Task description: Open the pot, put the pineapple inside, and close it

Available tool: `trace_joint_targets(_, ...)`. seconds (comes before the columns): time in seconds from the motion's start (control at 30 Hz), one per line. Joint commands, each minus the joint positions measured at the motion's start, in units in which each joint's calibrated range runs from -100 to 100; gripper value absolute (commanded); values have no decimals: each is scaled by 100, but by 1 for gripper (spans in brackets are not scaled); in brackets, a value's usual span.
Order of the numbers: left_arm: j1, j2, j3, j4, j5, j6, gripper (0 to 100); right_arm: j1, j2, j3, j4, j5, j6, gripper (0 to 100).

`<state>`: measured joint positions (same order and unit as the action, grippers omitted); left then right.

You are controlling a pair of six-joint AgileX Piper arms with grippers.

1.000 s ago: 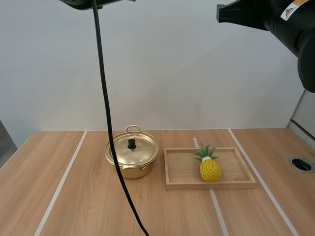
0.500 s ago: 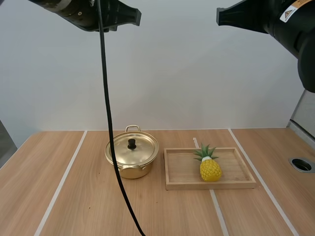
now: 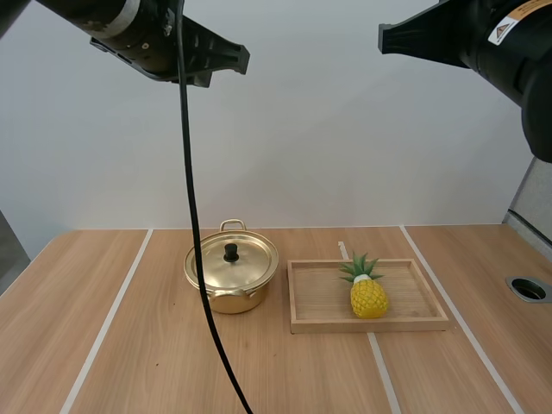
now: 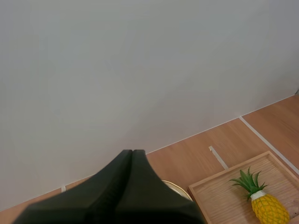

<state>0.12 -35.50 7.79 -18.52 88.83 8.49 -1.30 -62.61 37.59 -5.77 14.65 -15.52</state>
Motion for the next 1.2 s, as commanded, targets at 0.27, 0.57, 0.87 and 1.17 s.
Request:
trace_joint_targets(0.27,-12,3,-49,122,113,0,0,-23,-21,-63,-48,140,-54,0)
trace_joint_targets(0.57,-12,3,-49,123,-4,332,100,-23,-21,-63,-48,140,-54,0)
trace_joint_targets(0.87,-12,204,-49,496,374,131,100,-23,-21,-63,-48,164,-54,0)
trace_joint_targets(1.17,-12,926,-49,330,970,131,100,-23,-17,-48,34,1195,-54,0)
